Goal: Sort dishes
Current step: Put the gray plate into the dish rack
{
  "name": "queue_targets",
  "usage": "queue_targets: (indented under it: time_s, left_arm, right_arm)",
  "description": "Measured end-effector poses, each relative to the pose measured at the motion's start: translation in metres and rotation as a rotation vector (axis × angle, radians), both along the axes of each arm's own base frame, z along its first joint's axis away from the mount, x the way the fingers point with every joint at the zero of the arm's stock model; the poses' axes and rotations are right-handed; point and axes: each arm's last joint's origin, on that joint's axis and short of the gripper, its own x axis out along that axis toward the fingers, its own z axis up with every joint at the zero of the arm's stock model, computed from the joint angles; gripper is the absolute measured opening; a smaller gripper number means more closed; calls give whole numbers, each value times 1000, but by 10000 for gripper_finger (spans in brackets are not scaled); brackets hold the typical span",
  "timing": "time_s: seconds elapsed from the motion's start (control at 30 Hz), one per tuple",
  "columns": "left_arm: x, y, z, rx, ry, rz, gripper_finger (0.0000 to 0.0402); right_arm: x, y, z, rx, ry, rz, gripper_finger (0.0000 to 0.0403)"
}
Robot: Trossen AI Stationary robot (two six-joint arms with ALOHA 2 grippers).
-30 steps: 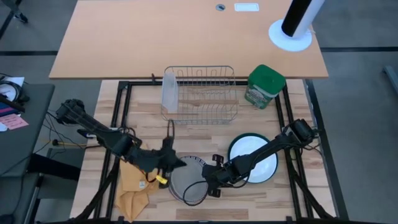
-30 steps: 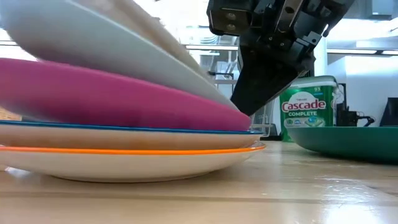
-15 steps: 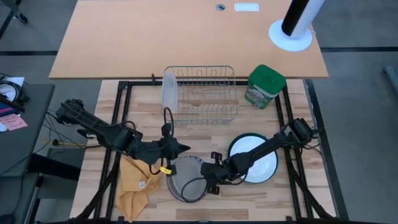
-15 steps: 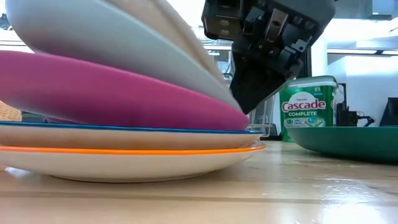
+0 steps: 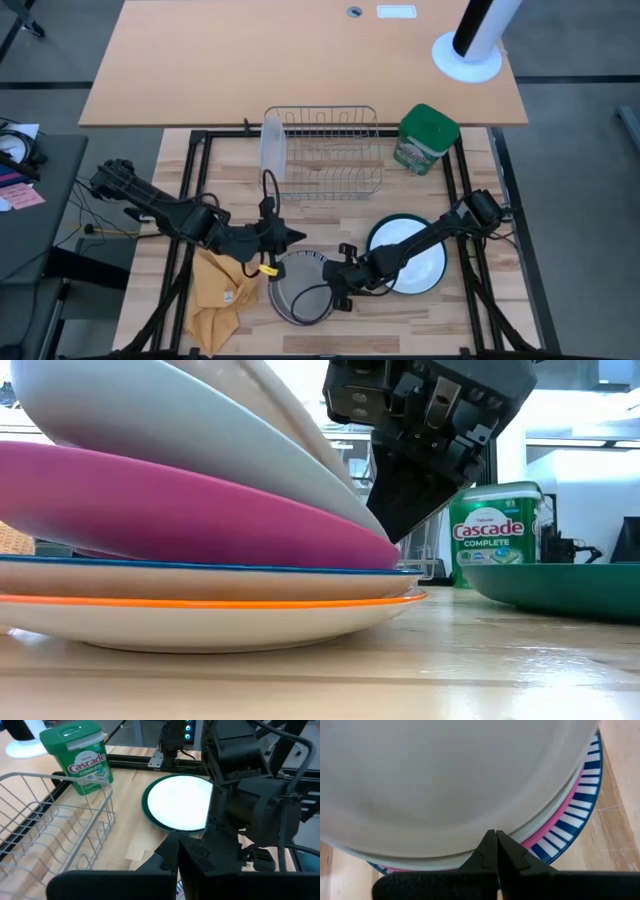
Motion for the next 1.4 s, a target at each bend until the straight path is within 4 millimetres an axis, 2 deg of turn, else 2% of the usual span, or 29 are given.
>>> queue_targets:
  time_s: [0.33,0.5,0.83,1.07,1.3,1.4]
  left_arm:
    - [-1,-1,-30,-32,72,-1,0]
    - [-6,-8,-46,-84,119,-31,0]
    - [-15,-6,-71,-180,278,-13,0]
    - [-25,-10,-76,-206,346,23,0]
    - [-34,-26,-76,-120,364,-96,0]
    - [-40,-37,-77,-64,390,-208,2]
  right_arm:
    - [-2,12,2,20,-38,21,0]
    - [-2,12,2,18,-35,20,0]
    - [2,2,2,9,-28,3,0]
    - [4,-2,1,-5,-26,15,0]
    - [4,-2,1,-16,-26,35,0]
    - [4,-3,1,-15,-26,34,0]
